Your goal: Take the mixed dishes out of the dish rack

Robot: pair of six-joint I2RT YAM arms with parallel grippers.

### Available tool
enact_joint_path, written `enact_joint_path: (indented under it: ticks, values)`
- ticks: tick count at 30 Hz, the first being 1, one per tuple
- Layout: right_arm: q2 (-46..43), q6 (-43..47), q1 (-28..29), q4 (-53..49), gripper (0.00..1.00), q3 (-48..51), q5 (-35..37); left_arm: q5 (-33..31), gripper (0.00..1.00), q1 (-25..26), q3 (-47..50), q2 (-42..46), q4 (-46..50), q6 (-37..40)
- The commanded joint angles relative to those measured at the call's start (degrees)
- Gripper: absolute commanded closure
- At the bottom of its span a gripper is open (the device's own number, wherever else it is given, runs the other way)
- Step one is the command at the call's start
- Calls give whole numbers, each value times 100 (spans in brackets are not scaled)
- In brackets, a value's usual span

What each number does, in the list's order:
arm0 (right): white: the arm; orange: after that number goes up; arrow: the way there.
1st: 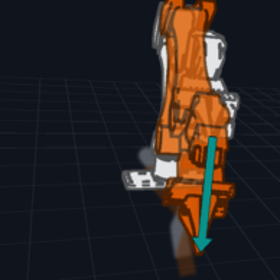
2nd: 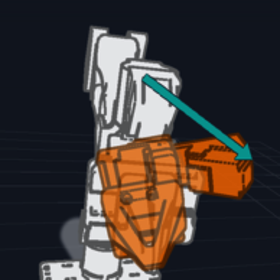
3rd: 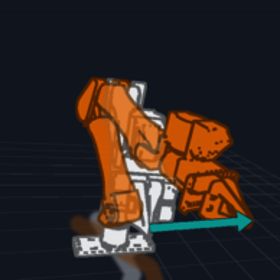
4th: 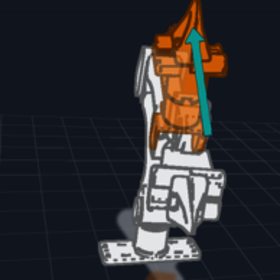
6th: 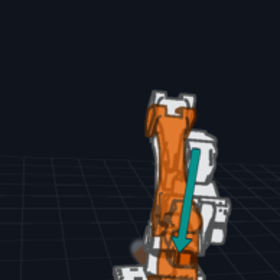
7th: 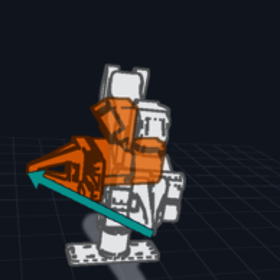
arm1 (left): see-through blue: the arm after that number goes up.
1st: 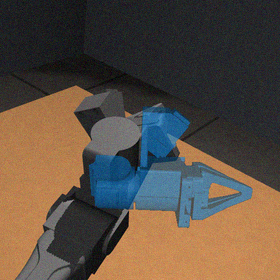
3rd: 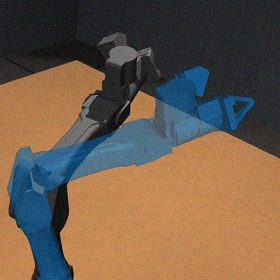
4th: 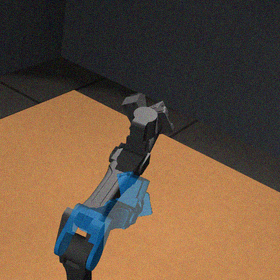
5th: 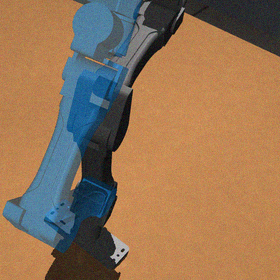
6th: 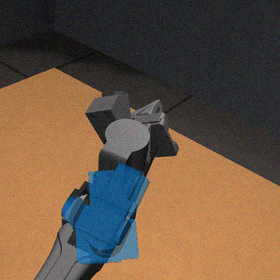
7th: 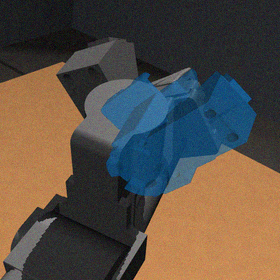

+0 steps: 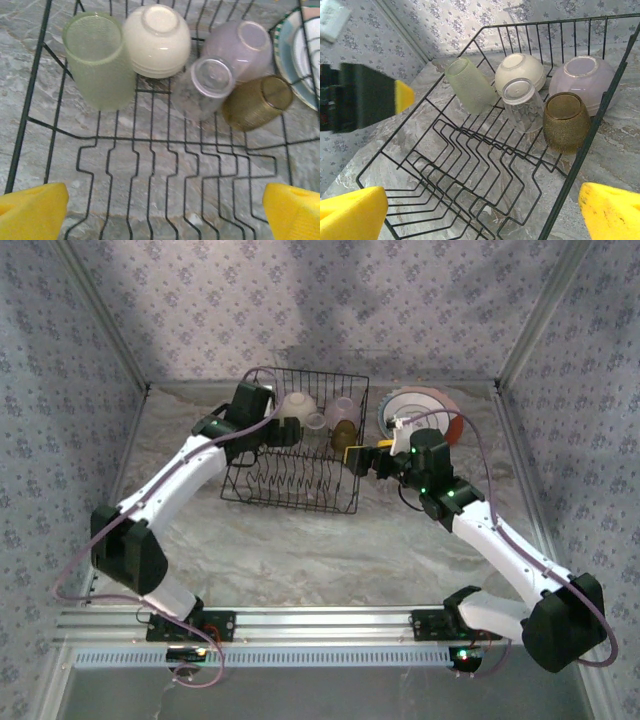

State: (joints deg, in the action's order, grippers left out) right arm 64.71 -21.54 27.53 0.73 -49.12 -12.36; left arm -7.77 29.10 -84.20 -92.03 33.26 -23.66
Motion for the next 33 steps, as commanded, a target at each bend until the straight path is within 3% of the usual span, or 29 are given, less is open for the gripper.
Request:
enact_joint_path:
  ticks: [1,15,33]
  values:
    - [-10,36,24,181,0,67,-100,-517,1,-78,-339,-298,-15,-72]
    - [2,-8,-8,226,0,144,-214,-1160,4,-370,-1691,-1881,164,-95]
    - [173,-149,-55,297,0,179,-352,-1578,8,-475,-2951,-2955,524,-296]
